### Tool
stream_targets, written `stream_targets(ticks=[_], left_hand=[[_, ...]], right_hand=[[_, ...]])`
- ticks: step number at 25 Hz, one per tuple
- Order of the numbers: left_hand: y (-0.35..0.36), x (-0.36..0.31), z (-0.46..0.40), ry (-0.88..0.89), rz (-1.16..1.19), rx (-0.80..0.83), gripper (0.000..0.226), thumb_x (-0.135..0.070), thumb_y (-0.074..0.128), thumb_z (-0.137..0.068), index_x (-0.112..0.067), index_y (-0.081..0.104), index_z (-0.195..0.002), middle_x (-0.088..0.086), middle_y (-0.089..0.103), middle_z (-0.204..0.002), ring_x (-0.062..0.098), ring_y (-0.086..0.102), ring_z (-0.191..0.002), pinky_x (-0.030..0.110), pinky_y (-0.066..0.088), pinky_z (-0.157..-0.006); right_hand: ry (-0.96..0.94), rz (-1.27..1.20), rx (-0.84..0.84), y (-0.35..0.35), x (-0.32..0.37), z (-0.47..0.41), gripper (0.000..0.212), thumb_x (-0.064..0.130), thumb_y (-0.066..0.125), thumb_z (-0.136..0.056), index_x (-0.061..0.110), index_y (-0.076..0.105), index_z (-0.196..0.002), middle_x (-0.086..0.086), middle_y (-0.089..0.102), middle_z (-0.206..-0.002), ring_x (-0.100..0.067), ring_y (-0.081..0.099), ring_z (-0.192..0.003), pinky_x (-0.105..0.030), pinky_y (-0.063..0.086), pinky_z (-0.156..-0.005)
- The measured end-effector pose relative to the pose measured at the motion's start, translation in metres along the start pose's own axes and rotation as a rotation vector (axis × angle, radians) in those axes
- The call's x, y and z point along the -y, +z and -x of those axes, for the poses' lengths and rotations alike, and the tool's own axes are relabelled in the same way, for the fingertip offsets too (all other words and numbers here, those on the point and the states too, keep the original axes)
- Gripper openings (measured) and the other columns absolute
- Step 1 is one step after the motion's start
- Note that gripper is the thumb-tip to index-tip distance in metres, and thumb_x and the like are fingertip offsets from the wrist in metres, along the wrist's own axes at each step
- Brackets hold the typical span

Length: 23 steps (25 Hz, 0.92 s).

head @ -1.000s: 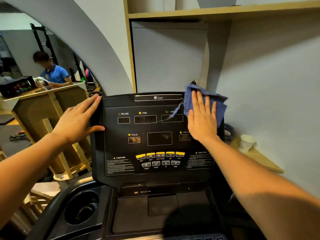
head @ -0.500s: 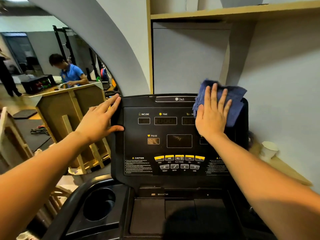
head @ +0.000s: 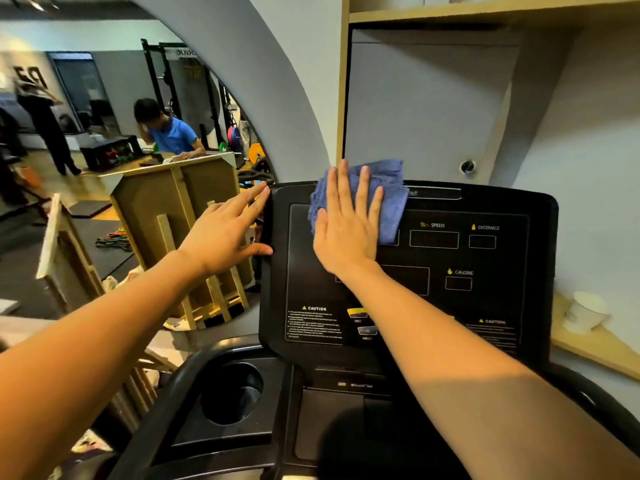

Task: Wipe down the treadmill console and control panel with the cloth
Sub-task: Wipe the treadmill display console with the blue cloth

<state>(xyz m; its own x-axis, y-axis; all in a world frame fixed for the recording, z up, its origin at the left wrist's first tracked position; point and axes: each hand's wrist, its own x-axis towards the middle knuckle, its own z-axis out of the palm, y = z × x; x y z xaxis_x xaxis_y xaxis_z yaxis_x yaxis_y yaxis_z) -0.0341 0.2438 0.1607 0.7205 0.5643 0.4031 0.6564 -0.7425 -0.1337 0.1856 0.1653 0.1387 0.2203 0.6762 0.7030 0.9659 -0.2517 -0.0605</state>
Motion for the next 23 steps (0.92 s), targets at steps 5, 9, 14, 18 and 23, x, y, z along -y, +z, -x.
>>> stream_targets(ticks=[5,9,14,18,23], left_hand=[[0.000,0.007,0.007,0.009,-0.032,0.023,0.097,-0.053,0.065,-0.084,-0.022,0.012,-0.158,0.003,0.013,-0.167,0.028,0.031,-0.147,0.051,0.036,-0.113],[0.001,0.008,0.015,0.015,-0.059,0.011,0.082,-0.033,0.070,-0.086,-0.017,0.028,-0.154,0.010,0.028,-0.162,0.033,0.037,-0.143,0.052,0.040,-0.107],[0.012,0.008,0.021,0.040,-0.055,0.010,0.060,-0.023,0.071,-0.086,-0.015,0.050,-0.141,0.013,0.040,-0.155,0.037,0.046,-0.136,0.054,0.047,-0.096],[0.022,0.012,0.020,0.037,-0.002,0.015,0.067,-0.016,0.068,-0.088,-0.023,0.041,-0.148,0.002,0.027,-0.163,0.033,0.044,-0.139,0.055,0.047,-0.099],[0.026,0.007,0.019,0.003,0.035,0.008,0.079,-0.017,0.061,-0.093,-0.022,0.016,-0.158,0.001,0.020,-0.166,0.034,0.042,-0.140,0.055,0.047,-0.103]], right_hand=[[-0.168,-0.039,0.048,0.016,0.067,0.011,0.070,0.040,0.026,-0.099,0.012,-0.002,-0.157,-0.008,-0.008,-0.165,-0.033,-0.014,-0.149,-0.055,0.005,-0.118],[-0.195,-0.041,0.083,0.023,0.088,0.027,0.069,0.038,0.028,-0.098,0.012,0.001,-0.157,-0.007,-0.007,-0.165,-0.032,-0.014,-0.150,-0.054,0.004,-0.118],[-0.182,-0.082,0.124,0.028,0.089,0.049,0.068,0.037,0.029,-0.098,0.012,0.007,-0.157,-0.008,0.006,-0.165,-0.029,-0.005,-0.151,-0.052,0.001,-0.120],[-0.172,-0.111,0.180,0.034,0.093,0.091,0.070,0.037,0.029,-0.097,0.011,0.003,-0.157,-0.008,0.004,-0.165,-0.028,-0.006,-0.151,-0.051,-0.001,-0.120],[-0.163,-0.145,0.257,0.041,0.095,0.137,0.072,0.037,0.031,-0.098,0.013,-0.003,-0.157,-0.006,0.000,-0.165,-0.028,-0.010,-0.151,-0.051,-0.003,-0.120]])
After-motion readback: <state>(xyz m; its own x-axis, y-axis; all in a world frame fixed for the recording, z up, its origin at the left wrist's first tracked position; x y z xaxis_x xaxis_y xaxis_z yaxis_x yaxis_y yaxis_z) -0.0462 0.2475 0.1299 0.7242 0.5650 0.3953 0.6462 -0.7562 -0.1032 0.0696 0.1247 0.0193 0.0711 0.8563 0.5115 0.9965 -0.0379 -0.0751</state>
